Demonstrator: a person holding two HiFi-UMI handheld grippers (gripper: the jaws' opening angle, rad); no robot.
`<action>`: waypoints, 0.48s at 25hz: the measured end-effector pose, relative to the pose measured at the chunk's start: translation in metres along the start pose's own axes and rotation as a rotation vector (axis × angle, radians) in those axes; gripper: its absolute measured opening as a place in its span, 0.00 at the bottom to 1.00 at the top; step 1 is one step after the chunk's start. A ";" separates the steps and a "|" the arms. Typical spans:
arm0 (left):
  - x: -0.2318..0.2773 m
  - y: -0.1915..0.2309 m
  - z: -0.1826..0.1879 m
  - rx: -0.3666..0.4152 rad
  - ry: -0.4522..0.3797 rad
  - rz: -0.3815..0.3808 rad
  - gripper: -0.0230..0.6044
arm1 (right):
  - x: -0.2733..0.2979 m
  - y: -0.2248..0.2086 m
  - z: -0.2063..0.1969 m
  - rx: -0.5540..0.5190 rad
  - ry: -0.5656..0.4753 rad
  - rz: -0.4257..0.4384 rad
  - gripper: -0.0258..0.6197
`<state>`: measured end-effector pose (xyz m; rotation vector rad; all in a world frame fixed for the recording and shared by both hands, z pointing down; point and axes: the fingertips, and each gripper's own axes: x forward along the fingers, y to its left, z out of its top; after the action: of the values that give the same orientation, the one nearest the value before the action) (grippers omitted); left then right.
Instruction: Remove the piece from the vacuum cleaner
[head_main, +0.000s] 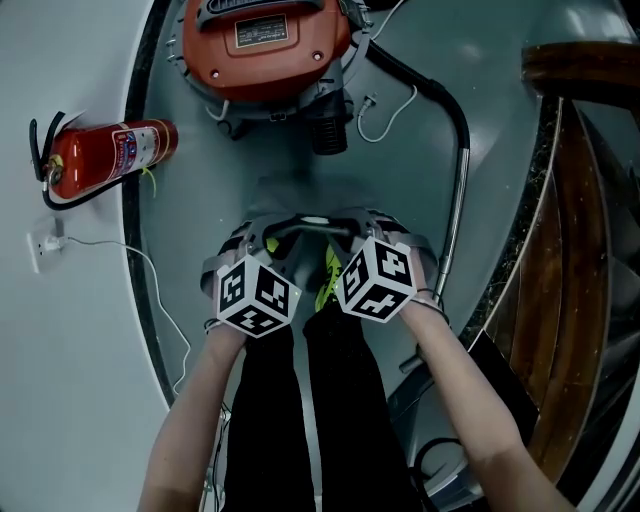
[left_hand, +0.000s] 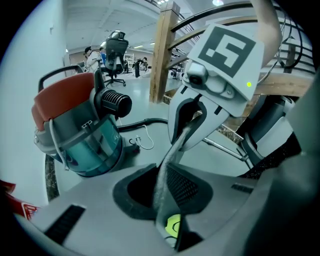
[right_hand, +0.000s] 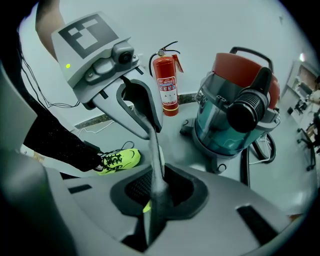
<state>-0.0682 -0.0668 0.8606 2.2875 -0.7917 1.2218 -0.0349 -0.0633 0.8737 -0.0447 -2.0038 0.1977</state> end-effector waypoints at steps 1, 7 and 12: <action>0.002 0.002 0.000 -0.001 0.001 -0.001 0.15 | 0.002 -0.002 0.000 0.004 0.001 0.000 0.10; 0.014 0.004 -0.002 -0.012 0.007 -0.031 0.15 | 0.011 -0.009 -0.007 0.025 0.016 0.015 0.11; 0.022 0.008 -0.003 -0.020 0.019 -0.051 0.15 | 0.016 -0.014 -0.009 0.050 0.023 0.032 0.11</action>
<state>-0.0657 -0.0771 0.8814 2.2628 -0.7310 1.2061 -0.0334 -0.0745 0.8942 -0.0471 -1.9756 0.2663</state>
